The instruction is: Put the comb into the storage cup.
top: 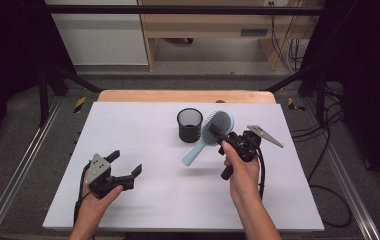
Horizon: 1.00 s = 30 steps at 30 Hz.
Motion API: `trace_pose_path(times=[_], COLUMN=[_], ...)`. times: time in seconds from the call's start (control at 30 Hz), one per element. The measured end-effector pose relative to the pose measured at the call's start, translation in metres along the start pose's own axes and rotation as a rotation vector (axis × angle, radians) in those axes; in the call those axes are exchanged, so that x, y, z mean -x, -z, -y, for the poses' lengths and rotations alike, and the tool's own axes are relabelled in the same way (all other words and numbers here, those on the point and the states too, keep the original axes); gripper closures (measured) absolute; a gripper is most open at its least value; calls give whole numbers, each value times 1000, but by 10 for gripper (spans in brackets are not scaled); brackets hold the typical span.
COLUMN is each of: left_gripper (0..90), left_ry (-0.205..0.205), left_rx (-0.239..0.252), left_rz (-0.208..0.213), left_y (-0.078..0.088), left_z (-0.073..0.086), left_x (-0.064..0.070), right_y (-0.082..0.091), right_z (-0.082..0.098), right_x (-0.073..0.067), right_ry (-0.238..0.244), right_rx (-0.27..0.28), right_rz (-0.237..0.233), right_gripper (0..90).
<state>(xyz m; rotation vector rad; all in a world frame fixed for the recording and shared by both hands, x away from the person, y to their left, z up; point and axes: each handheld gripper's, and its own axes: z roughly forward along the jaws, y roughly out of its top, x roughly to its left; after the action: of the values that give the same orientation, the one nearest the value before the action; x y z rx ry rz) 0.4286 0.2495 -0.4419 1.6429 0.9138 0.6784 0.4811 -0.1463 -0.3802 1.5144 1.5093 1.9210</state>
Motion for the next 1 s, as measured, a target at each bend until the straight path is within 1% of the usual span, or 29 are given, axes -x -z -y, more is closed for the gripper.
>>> trace_pose_path(times=[0.07, 0.1, 0.2, 0.23, 0.27, 0.33, 0.43, 0.57, 0.6, 0.67, 0.83, 1.0], left_gripper=[63, 63, 60, 59, 60, 60, 60, 60, 60, 60, 60, 60], left_ry=[15, 12, 26, 30, 29, 33, 40, 43, 45, 41, 25, 21], left_rx=[-9, -12, -8, -7, -7, -10, -5, -6, -7, -10, -14, -15], left_rz=[-11, -17, -37, -51, -57, -61, -76, -77, -71, -76, -68, -58], left_y=[1, 2, 3, 4, 4, 4, 5, 6, 5, 5, 4, 4], left_z=[3, 4, 5, 6, 7, 8, 9, 10, 10, 10, 11, 10], left_x=[-3, -5, -10, -11, -12, -13, -15, -17, -17, -18, -16, -14], right_y=[0, 0, 0, 0, 0, 1, 1, 0, 0, -2, -7, -11], right_z=[-4, -5, -11, -12, -16, -18, -24, -31, -33, -36, -43, -51], right_x=[0, 1, 1, 1, 0, 0, -2, -5, -6, -8, -14, -20], right_ry=[11, 14, 23, 30, 38, 39, 54, 62, 60, 57, 58, 59], right_rx=[5, 5, 5, 1, 0, -3, 3, 7, 8, 14, 20, 30], right_rz=[2, 5, 11, 12, 12, 13, 11, 9, 9, 5, -3, -12], right_gripper=[515, 515, 515, 515, 515, 515, 515, 514, 514, 514, 514, 514])
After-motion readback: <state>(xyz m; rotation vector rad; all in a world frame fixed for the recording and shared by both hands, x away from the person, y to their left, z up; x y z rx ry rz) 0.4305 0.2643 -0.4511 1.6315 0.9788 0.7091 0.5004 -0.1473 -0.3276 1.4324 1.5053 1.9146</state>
